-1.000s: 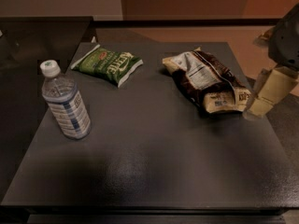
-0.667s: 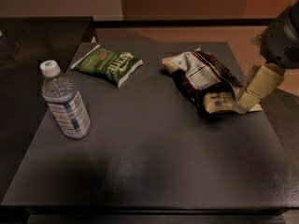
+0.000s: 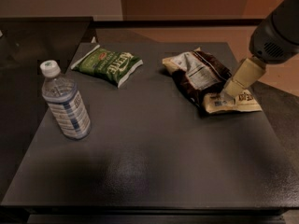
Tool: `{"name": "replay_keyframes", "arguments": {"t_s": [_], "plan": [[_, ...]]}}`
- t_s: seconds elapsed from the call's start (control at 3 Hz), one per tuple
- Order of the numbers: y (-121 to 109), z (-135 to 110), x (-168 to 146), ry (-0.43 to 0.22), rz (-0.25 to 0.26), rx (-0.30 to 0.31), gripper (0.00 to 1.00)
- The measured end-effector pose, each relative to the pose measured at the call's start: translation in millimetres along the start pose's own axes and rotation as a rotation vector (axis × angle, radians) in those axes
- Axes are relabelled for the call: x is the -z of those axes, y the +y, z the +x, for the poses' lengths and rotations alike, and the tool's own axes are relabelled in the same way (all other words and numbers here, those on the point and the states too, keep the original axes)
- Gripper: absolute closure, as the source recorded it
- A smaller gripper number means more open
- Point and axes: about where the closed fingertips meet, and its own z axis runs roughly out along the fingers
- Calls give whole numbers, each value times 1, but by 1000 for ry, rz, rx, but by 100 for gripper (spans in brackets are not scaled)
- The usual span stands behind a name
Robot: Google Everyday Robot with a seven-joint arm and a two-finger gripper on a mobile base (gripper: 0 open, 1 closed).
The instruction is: Move brown chip bag near blue plastic bottle
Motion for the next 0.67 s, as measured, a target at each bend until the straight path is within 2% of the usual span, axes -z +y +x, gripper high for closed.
{"name": "replay_keyframes", "arguments": {"t_s": [0.33, 0.67], "plan": [[-25, 5, -33, 48, -25, -163, 0], [-26, 9, -53, 49, -75, -218, 0]]}}
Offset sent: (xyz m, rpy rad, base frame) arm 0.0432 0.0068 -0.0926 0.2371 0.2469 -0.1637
